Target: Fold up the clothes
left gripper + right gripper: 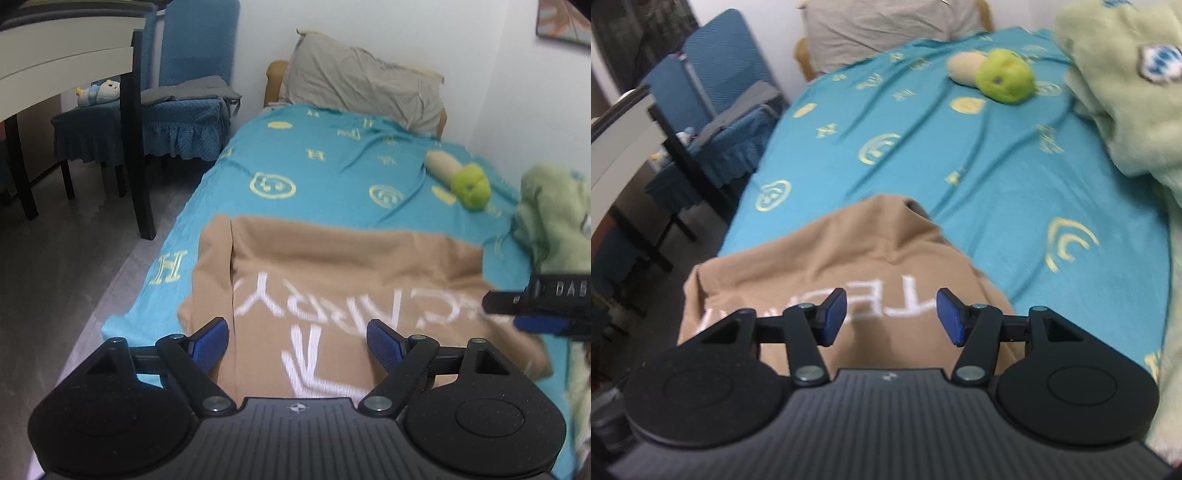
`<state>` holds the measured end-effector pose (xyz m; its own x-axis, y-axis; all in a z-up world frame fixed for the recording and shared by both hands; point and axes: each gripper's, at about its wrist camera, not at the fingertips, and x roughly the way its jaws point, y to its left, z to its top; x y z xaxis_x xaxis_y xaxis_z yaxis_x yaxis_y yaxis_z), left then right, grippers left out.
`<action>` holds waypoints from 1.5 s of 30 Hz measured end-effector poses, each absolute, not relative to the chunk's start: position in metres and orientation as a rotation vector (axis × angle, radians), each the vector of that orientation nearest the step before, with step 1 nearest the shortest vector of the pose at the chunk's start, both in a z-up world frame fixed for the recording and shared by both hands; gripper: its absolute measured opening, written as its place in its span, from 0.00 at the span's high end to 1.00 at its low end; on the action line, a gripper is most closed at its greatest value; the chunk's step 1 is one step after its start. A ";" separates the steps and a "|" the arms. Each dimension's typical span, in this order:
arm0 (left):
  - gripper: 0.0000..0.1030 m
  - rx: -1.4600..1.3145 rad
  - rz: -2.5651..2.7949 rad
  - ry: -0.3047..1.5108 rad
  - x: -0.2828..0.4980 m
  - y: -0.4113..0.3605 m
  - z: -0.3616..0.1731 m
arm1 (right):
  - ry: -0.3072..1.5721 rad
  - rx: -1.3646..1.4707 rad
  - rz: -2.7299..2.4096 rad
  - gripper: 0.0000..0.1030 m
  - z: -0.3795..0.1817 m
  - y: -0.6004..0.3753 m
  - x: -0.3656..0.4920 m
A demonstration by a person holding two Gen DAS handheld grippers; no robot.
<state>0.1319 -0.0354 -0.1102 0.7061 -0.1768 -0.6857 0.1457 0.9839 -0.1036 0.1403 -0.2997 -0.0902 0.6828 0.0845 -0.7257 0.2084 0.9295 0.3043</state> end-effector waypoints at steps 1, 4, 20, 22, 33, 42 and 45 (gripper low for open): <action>0.19 -0.021 -0.176 0.773 0.131 -0.037 -0.114 | 0.837 0.383 -0.077 0.44 -0.094 -0.301 0.140; 0.17 0.016 -0.171 0.782 0.132 -0.042 -0.121 | 0.886 0.389 -0.083 0.39 -0.107 -0.301 0.146; 0.12 -0.222 -0.278 0.781 0.095 -0.028 -0.090 | 0.919 0.369 -0.112 0.36 -0.106 -0.296 0.154; 0.12 -0.290 -0.297 0.813 0.091 -0.021 -0.091 | 0.901 0.373 -0.118 0.32 -0.102 -0.297 0.153; 0.11 -0.615 -0.281 0.990 0.101 0.009 -0.118 | 0.711 0.576 -0.143 0.00 -0.060 -0.327 0.132; 0.13 -0.942 -0.222 1.061 0.115 0.036 -0.166 | 0.760 0.704 -0.102 0.00 -0.068 -0.326 0.132; 0.13 -1.022 -0.204 1.023 0.119 0.042 -0.173 | 0.756 0.725 -0.092 0.00 -0.068 -0.325 0.130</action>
<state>0.1188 0.0421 -0.1729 0.5463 -0.5747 -0.6093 -0.2972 0.5470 -0.7826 0.1302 -0.3252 -0.0681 0.7355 0.1741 -0.6547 0.3254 0.7569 0.5668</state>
